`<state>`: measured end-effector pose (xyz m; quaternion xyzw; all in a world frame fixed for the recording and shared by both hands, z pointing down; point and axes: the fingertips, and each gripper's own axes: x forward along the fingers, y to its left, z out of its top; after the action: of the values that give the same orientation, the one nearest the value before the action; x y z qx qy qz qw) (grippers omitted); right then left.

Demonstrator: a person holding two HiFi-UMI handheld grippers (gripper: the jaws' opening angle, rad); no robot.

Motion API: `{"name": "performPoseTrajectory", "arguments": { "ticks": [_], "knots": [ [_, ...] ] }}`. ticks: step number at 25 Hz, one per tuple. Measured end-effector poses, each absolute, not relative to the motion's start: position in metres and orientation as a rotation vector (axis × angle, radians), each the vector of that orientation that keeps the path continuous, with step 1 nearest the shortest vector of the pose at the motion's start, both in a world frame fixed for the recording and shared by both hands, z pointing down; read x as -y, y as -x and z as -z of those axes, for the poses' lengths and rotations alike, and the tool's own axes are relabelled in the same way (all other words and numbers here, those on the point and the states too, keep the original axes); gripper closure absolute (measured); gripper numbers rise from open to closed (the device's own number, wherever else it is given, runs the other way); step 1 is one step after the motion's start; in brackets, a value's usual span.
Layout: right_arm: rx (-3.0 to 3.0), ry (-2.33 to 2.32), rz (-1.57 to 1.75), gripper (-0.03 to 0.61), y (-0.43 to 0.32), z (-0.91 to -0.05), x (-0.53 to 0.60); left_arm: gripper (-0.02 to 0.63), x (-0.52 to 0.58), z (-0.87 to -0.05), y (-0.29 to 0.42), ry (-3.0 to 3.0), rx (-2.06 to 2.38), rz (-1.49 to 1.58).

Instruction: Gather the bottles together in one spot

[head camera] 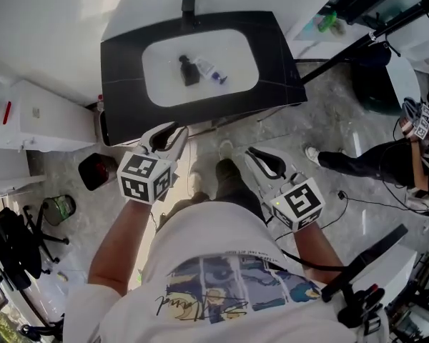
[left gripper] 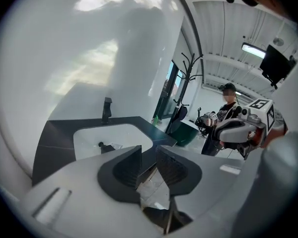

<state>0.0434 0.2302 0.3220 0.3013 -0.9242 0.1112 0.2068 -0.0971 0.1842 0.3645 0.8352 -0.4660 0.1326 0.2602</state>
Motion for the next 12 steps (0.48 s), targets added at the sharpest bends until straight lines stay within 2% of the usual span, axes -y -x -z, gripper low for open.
{"name": "performPoseTrajectory", "arguments": {
  "ticks": [12],
  "knots": [
    [2.617, -0.740, -0.376, 0.546, -0.041, -0.339, -0.121, 0.485, -0.041, -0.421, 0.121, -1.995, 1.343, -0.341]
  ]
}}
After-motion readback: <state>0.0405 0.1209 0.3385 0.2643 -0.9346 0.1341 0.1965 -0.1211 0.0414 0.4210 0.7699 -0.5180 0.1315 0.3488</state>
